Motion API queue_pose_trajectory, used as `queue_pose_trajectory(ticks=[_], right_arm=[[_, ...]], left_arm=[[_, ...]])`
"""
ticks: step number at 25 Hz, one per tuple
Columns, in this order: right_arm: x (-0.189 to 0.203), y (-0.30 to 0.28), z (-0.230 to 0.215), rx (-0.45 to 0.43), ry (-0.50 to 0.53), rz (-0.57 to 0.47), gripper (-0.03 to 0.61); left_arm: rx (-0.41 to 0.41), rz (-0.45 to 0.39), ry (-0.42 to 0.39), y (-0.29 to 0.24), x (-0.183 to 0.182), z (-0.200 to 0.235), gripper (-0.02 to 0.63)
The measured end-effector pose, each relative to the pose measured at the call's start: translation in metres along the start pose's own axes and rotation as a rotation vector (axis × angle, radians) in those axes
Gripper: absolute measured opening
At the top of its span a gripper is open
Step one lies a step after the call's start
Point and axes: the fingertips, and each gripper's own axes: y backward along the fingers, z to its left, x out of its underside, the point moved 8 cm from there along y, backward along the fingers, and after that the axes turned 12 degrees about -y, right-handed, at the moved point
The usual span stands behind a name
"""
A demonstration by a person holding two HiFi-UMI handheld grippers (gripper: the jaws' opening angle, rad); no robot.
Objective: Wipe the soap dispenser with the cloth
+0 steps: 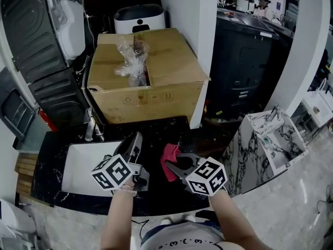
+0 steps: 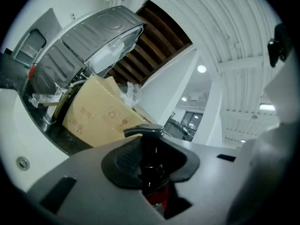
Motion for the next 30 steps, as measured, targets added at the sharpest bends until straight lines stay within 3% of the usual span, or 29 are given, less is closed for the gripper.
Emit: queue_pose_trajectory(ticks=[6, 11, 21, 30], right_arm=[[0.002, 0.010, -0.012, 0.086, -0.092, -0.042, 0.049], [0.007, 0.012, -0.020, 0.114, -0.157, -0.078, 0.049], [0.014, 0.001, -0.036, 0.122, -0.221, -0.109, 0.049], [0.032, 0.003, -0.060, 0.207, -0.322, -0.111, 0.049]], left_arm=[[-0.036, -0.026, -0.234, 0.000, 0.006, 0.000, 0.106], [-0.057, 0.013, -0.395, -0.010, 0.020, 0.007, 0.106], [-0.033, 0.096, -0.389, -0.065, 0.055, 0.038, 0.106], [0.044, 0.148, -0.417, -0.154, 0.090, 0.026, 0.106]])
